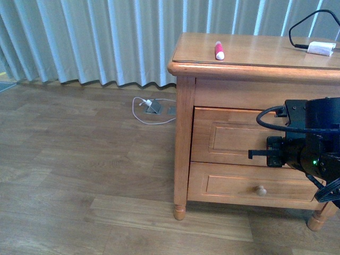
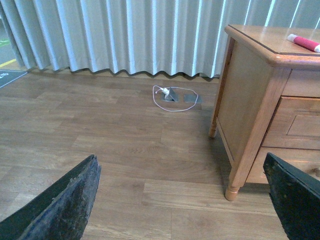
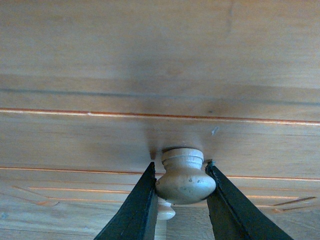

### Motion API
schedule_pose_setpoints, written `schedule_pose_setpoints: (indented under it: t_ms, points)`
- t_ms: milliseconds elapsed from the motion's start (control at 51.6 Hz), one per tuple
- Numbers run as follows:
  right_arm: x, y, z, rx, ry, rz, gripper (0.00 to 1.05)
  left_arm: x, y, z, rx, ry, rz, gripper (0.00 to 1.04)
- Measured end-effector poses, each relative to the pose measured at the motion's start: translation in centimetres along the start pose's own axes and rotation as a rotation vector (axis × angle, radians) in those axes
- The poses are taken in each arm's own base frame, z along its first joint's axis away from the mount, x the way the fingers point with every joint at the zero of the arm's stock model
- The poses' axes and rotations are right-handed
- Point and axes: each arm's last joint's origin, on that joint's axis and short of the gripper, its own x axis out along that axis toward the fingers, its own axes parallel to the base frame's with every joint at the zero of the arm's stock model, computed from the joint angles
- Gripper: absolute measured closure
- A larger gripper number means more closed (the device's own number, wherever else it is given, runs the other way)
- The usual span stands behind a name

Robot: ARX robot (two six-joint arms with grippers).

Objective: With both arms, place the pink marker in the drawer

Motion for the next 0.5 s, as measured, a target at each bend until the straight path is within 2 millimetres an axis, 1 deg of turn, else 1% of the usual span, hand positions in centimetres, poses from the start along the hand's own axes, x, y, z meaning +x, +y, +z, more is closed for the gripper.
schedule_pose_setpoints:
  t_ms: [136, 233, 349, 504]
  points:
    - [-0.1, 0.0, -0.2, 0.011, 0.002, 0.007, 0.81, 0.0, 0.0, 0.0, 0.0, 0.0, 0.0, 0.06]
    - [-0.6, 0.0, -0.4, 0.033, 0.001, 0.022, 0.82, 0.0, 0.0, 0.0, 0.0, 0.0, 0.0, 0.06]
    - [-2.1, -0.2, -1.1, 0.057, 0.01, 0.046, 0.82, 0.0, 0.0, 0.0, 0.0, 0.0, 0.0, 0.06]
    - [-4.5, -0.5, -2.1, 0.091, 0.025, 0.075, 0.82, 0.0, 0.0, 0.0, 0.0, 0.0, 0.0, 0.06]
